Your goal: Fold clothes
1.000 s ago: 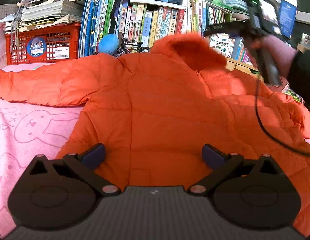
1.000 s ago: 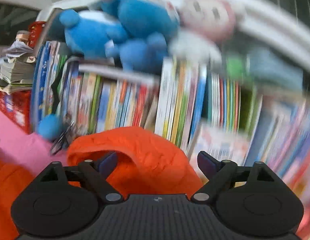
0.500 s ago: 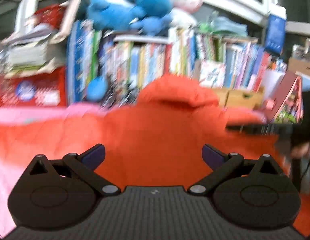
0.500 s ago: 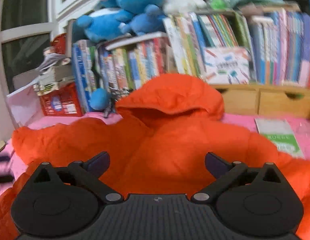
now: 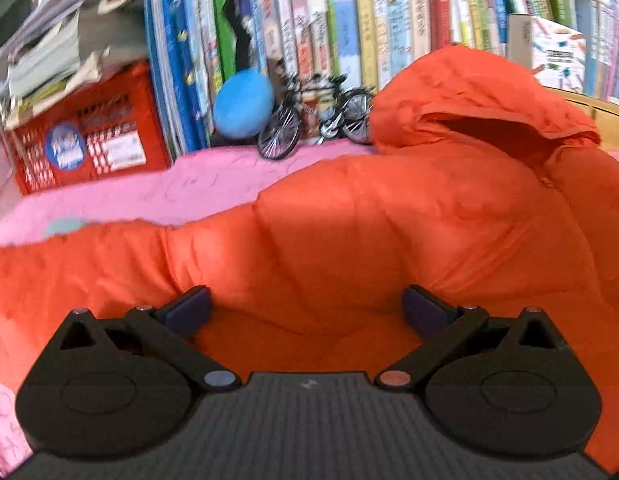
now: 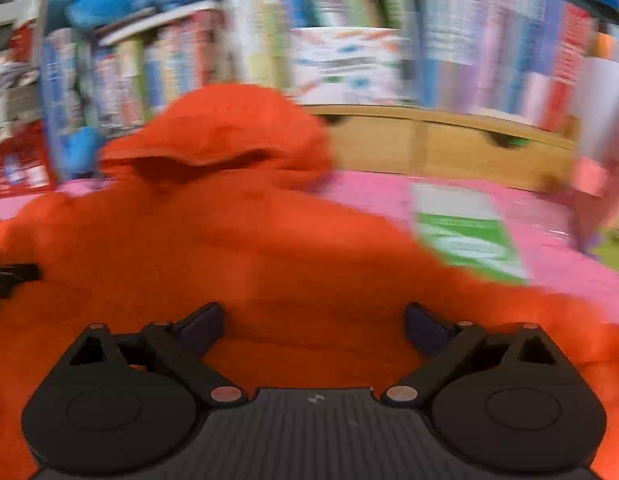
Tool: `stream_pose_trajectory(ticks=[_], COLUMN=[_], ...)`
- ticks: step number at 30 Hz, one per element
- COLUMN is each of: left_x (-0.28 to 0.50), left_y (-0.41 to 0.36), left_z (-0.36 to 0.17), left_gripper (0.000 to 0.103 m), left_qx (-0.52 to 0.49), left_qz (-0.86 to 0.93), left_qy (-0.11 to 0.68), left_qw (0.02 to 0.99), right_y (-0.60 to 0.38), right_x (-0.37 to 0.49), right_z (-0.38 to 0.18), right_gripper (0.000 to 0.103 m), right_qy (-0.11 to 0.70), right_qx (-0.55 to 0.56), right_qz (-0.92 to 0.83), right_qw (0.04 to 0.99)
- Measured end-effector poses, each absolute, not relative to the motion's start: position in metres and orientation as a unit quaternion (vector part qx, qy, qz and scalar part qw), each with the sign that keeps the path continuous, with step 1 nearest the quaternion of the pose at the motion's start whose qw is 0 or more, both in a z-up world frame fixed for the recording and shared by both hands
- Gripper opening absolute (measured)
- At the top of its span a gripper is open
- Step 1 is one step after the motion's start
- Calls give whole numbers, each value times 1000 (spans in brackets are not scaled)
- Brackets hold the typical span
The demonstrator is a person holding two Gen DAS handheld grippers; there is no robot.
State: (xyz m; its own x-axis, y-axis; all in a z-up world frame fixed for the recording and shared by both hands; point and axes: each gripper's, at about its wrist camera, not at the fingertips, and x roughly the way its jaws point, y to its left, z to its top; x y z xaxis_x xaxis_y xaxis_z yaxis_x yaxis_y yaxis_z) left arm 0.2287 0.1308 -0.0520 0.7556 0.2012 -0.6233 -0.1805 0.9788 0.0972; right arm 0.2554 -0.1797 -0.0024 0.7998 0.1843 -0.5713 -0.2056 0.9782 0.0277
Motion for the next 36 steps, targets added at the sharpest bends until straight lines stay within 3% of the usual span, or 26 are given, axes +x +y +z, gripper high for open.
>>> stream_pose_trajectory(ticks=[2,5,8,13,18,20,22,23,24,26,30,34,36], left_x=[228,229,230,231,232,232,232,232,232,232,233,233,233], left_y=[133,134,134,133,133,132,132,132,132,132,132,135,135], left_z=[-53,-52,-52,-50,-50,-50,-50,-50,-50,-51,-50,-50,-50], left_gripper=[103,103,103,103,103,103,103,103,103,103,103,103,103], left_qx=[13,11,8,8,9,9,9,9,9,8,7,2,3], left_qz=[101,100,99,99,100,100,99,99,99,99,96,94,94], left_qy=[338,339,340,341,341,341,341,341,341,341,341,343,343], left_qw=[936,935,935,935,935,935,935,935,935,935,935,935,935], right_y=[-209,-258,-309,-384,-415,-422,-424,-422,-419,-410,-406,-394,-394], right_x=[243,212,184,156,152,156,165,170,175,178,167,164,166], right_z=[6,19,21,12,-6,-11,-12,-13,-14,-7,7,-3,-14], right_gripper=[87,97,97,103,103,98,52,22,17,11,10,11,16], right_qy=[273,229,212,237,272,282,292,303,312,312,273,284,304], right_qx=[8,74,104,120,183,238,280,290,293,235,74,-55,-72], right_qz=[93,58,-36,-210,-208,-161,-101,-83,-74,-109,-247,-294,-298], right_qw=[958,969,971,941,922,915,909,904,901,914,927,911,902])
